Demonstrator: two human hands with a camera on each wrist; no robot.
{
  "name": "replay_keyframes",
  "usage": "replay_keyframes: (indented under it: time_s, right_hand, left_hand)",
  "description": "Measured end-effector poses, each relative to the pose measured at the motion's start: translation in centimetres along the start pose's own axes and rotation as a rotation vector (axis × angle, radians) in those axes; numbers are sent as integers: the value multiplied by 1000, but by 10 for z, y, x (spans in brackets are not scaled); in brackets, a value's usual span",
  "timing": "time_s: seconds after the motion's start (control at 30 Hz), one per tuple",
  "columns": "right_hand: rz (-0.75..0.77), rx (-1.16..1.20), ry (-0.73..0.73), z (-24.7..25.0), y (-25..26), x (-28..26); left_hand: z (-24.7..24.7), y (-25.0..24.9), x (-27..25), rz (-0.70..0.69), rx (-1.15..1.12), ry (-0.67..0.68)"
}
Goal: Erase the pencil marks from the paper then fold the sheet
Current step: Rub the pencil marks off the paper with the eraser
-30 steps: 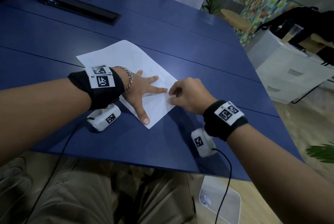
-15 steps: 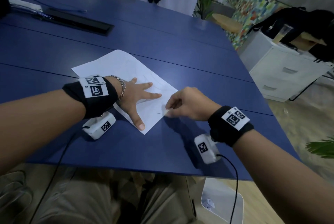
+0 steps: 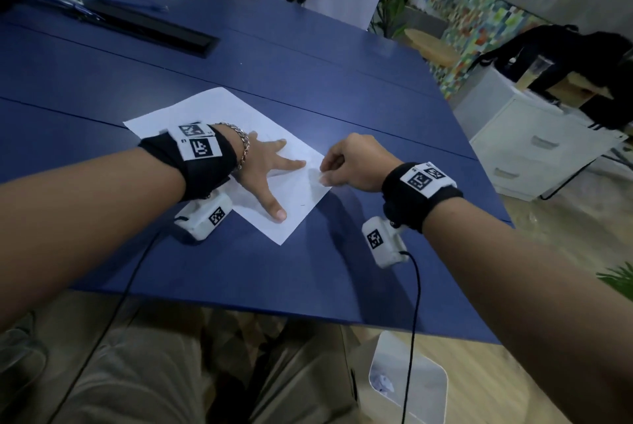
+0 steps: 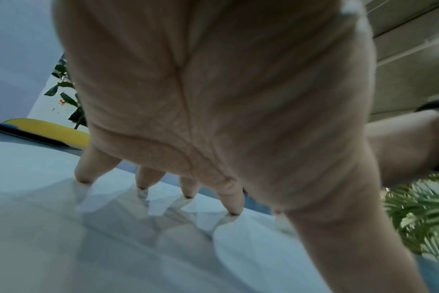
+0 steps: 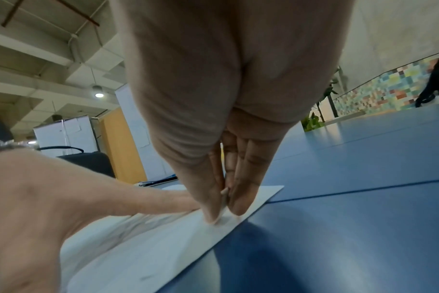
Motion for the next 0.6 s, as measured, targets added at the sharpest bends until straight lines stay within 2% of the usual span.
replay_keyframes:
  time_s: [0.1, 0.23, 0.33, 0.4, 0.5, 0.6]
  right_hand:
    - [-12, -62, 5, -5, 3, 7]
    - [-18, -69, -67, -9, 6, 12]
    - [78, -99, 28, -14, 19, 9]
    - [52, -104, 46, -12, 16, 13]
    - [-50, -79, -67, -6, 6, 23]
    - [-17, -105, -77, -11, 12, 24]
  left_hand:
    - [-2, -1, 3, 11, 4, -11]
    - [-1, -1, 2, 26, 0, 3]
    - [1, -2, 2, 29, 14, -3]
    - [0, -3, -1, 34, 0, 8]
    - [1, -4, -2, 36, -5, 3]
    - [1, -4, -5, 31, -14, 1]
Point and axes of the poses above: each hand's wrist, its own x-axis towards the middle knuckle, its own z-axis out of the back of the hand, y = z × x, the point moved 2 cm from there along x, towards the middle knuckle, and after that the axes turned 2 degrees about z, right-handed, at the moved point
